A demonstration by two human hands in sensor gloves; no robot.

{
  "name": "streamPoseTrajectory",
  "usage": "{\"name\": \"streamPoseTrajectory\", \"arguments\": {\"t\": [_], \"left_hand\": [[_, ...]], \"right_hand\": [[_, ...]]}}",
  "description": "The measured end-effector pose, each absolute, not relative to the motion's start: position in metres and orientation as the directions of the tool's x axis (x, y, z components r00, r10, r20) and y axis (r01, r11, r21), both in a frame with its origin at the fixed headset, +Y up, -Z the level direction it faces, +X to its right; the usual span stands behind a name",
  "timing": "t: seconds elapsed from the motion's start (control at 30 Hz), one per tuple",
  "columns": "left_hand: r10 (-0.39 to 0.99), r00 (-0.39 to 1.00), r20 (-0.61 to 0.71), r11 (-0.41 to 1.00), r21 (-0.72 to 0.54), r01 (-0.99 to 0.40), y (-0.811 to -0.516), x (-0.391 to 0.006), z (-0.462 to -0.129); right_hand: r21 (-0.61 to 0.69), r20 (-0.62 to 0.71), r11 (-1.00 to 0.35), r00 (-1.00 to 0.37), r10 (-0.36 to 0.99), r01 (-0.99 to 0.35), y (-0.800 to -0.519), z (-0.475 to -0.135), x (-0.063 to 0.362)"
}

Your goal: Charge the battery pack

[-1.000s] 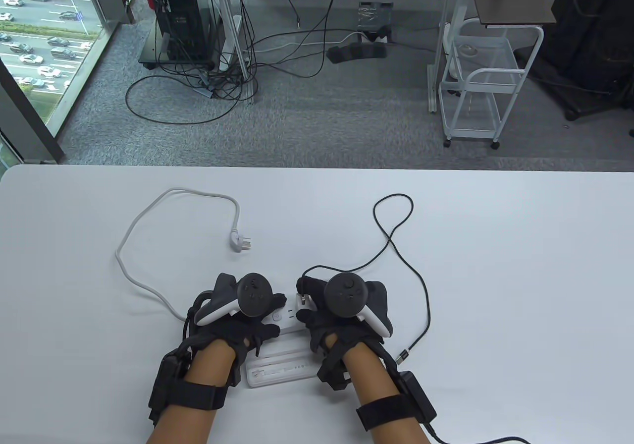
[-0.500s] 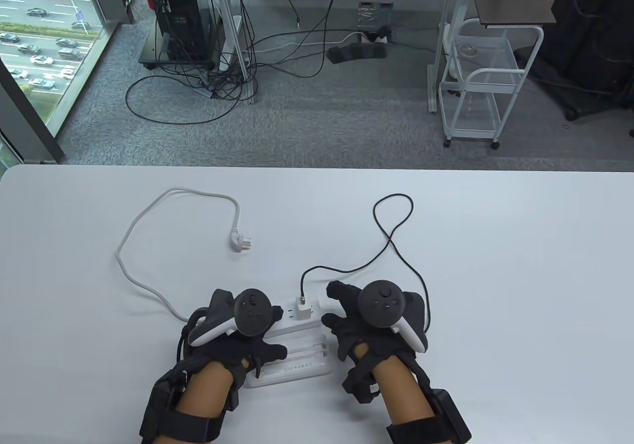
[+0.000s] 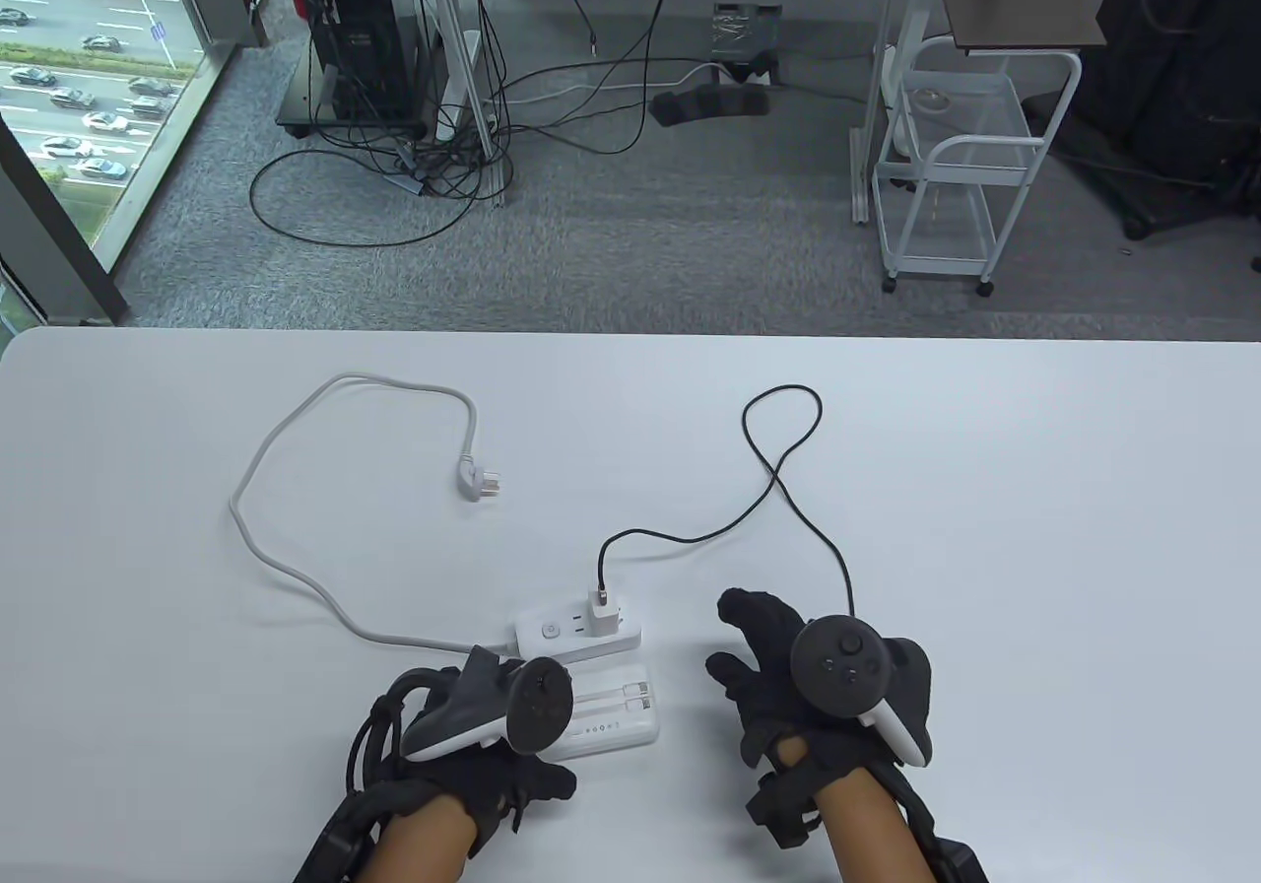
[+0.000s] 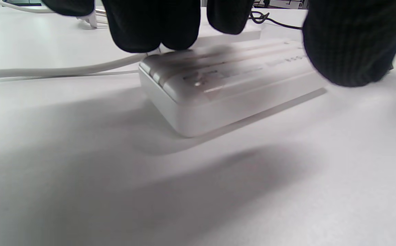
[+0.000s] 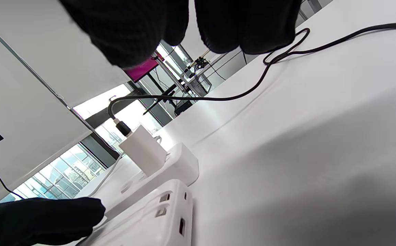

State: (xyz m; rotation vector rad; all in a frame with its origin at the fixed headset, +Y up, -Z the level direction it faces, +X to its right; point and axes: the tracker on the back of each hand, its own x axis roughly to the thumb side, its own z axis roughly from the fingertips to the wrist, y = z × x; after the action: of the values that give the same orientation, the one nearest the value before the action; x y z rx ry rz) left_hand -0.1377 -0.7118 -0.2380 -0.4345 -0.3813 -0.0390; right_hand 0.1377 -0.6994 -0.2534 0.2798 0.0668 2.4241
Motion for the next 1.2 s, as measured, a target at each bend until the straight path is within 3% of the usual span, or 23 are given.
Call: {"name": "streamPoseTrajectory", "arguments": {"t": [0.3, 0.8, 0.9, 1.2], "left_hand": [[-0.149, 0.908, 0.393, 0.908, -0.310, 0.283, -0.723, -0.121, -0.236], [-0.188, 0.914, 0.360, 0.925, -0.247, 0.287, -0.726, -0.120, -0.243], [-0.172, 0.922, 0.347, 0.910, -0.302, 0.283, -0.725, -0.120, -0.244], [-0.165, 0.916, 0.365, 0.914, -0.291, 0.281, -0.734, -0.119, -0.244]], "right_hand": [[0.140, 0.175, -0.799, -0.779, 0.602, -0.585, -0.707, -0.253, 0.136], [0.148, 0.150, -0.781, -0.767, 0.624, -0.607, -0.711, -0.255, 0.139], [0.148, 0.150, -0.778, -0.764, 0.627, -0.610, -0.711, -0.255, 0.140], [0.154, 0.155, -0.770, -0.754, 0.638, -0.619, -0.711, -0.256, 0.141]]}}
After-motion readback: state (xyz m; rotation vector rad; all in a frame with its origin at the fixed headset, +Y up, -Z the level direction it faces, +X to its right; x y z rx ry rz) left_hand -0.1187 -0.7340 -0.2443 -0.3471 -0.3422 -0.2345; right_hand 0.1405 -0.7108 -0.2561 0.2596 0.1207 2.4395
